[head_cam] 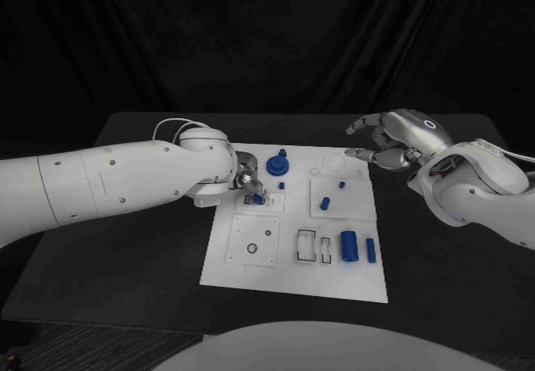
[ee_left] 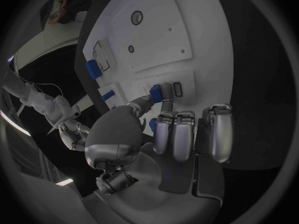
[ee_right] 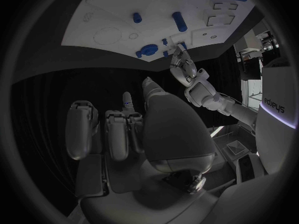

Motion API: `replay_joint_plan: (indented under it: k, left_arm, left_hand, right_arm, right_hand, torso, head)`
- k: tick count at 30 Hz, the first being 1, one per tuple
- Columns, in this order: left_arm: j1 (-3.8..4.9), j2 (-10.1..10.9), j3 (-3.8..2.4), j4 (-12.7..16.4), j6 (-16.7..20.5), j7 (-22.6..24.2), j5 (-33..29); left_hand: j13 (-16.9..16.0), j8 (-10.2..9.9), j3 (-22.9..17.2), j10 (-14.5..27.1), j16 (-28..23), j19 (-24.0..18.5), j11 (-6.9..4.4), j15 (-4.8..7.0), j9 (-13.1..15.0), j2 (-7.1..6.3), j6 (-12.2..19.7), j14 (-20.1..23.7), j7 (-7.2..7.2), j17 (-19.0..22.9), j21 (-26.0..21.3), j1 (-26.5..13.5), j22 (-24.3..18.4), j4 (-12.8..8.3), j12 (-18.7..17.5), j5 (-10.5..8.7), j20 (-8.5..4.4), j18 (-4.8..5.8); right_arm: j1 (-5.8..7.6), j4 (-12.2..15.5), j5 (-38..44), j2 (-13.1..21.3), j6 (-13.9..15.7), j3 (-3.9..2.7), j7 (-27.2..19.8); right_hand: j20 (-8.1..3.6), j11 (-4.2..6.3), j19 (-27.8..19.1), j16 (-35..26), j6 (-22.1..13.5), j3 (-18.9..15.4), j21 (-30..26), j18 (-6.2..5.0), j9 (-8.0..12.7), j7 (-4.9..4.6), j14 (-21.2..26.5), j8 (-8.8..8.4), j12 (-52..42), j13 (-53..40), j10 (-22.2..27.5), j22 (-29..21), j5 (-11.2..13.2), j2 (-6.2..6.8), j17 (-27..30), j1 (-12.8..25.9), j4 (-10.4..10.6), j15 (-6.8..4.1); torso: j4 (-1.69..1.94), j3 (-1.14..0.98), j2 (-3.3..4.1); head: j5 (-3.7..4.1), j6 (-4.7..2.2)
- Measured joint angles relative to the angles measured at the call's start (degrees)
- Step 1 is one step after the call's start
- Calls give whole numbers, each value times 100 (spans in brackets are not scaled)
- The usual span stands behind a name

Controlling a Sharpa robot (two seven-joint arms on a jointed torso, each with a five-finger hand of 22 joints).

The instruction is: Assemble the parts on the task board

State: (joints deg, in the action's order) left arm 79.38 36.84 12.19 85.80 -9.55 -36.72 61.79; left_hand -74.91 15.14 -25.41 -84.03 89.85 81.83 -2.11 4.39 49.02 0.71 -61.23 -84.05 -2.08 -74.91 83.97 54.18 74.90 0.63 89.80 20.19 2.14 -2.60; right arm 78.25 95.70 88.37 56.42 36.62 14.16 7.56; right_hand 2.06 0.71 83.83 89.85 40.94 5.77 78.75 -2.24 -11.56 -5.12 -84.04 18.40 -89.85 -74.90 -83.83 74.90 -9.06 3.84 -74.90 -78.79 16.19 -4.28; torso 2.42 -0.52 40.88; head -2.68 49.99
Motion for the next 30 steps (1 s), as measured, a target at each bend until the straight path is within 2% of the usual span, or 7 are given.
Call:
replay_joint_plan:
  k: [30]
  left_arm:
    - [-16, -7, 7, -29, 169, 67, 3]
  left_hand:
    - [0, -21, 0, 0, 0, 0, 0, 0, -1, 23, -23, 0, 4, 0, 0, -23, 4, 0, 0, -2, 0, 0]
  right_arm:
    - [-5, 5, 0, 16, -16, 0, 9]
  right_hand:
    - [16, 0, 16, 0, 20, 0, 0, 0, 13, 20, 0, 0, 0, -4, 0, 3, -23, 0, 0, 0, 0, 0]
  torso:
    - [-1, 2, 13]
  head:
    - [2, 0]
